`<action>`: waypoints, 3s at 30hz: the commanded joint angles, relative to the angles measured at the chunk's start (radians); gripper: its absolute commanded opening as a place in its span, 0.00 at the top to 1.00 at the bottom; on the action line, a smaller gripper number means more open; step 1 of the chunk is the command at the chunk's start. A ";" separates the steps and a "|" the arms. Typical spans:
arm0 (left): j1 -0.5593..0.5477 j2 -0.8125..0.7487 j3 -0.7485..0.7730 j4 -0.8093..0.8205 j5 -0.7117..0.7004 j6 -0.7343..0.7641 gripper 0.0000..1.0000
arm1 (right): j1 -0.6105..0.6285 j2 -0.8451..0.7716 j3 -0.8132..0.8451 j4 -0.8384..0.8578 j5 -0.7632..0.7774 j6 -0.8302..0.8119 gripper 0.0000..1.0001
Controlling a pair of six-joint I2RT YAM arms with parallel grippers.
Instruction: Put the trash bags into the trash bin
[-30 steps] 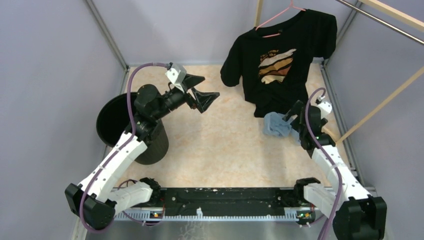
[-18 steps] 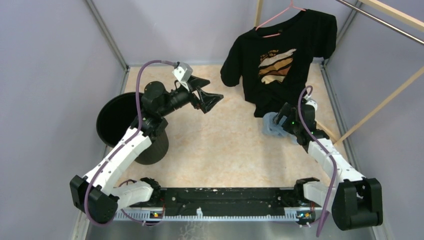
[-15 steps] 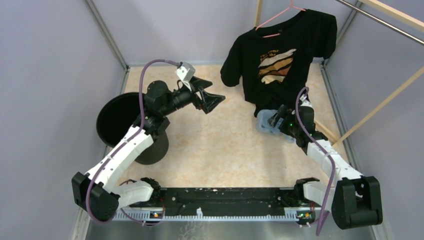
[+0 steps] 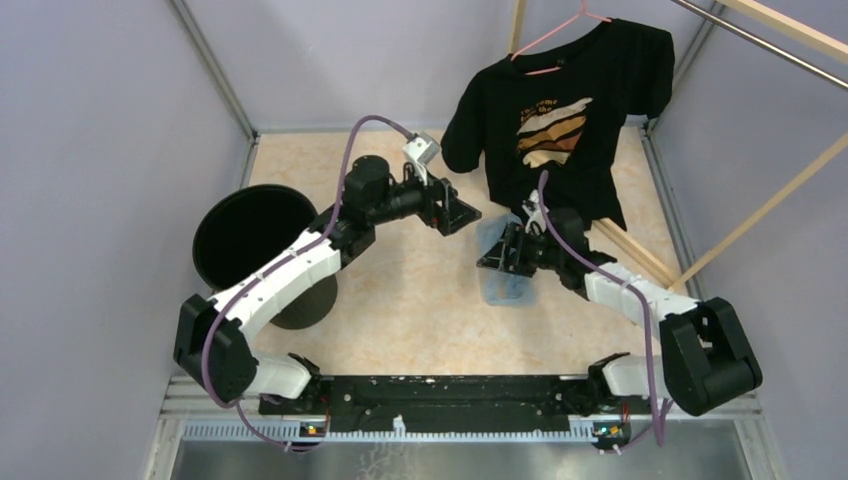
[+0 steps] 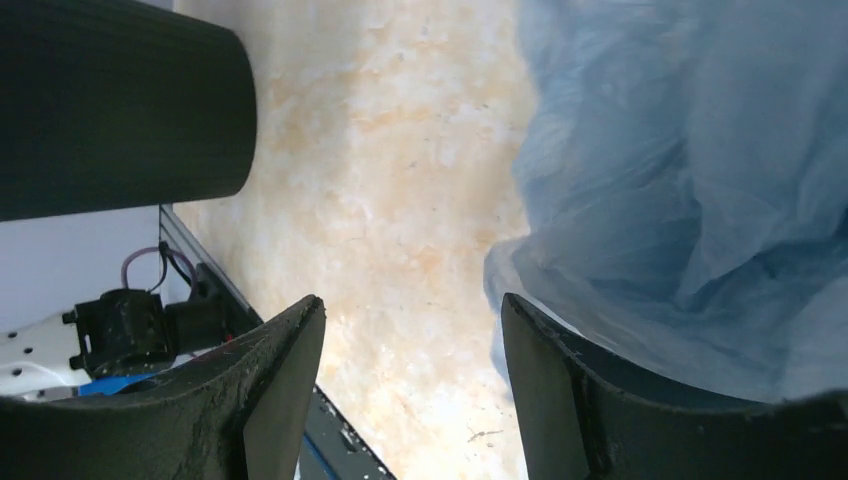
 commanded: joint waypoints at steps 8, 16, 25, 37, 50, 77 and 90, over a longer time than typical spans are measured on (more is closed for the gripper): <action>-0.042 0.081 0.068 -0.086 -0.113 -0.060 0.02 | 0.030 -0.209 0.061 -0.266 0.204 -0.180 0.35; -0.042 0.113 0.075 -0.100 -0.139 -0.071 0.03 | 0.039 -0.233 -0.016 -0.281 0.313 -0.147 0.35; -0.042 0.141 0.081 -0.140 -0.167 -0.056 0.03 | 0.039 -0.037 0.135 -0.217 0.461 -0.235 0.24; -0.023 0.255 0.110 -0.154 -0.044 -0.147 0.11 | 0.039 0.097 0.061 0.042 0.156 -0.258 0.77; 0.051 0.351 0.129 -0.182 0.029 -0.225 0.23 | 0.040 -0.060 -0.030 0.017 0.026 -0.287 1.00; 0.059 0.561 0.233 -0.329 0.034 -0.174 0.50 | -0.086 0.003 -0.034 0.043 -0.151 -0.237 1.00; 0.061 0.290 0.184 -0.314 -0.256 -0.055 1.00 | -0.086 -0.021 0.057 -0.190 0.177 -0.279 0.87</action>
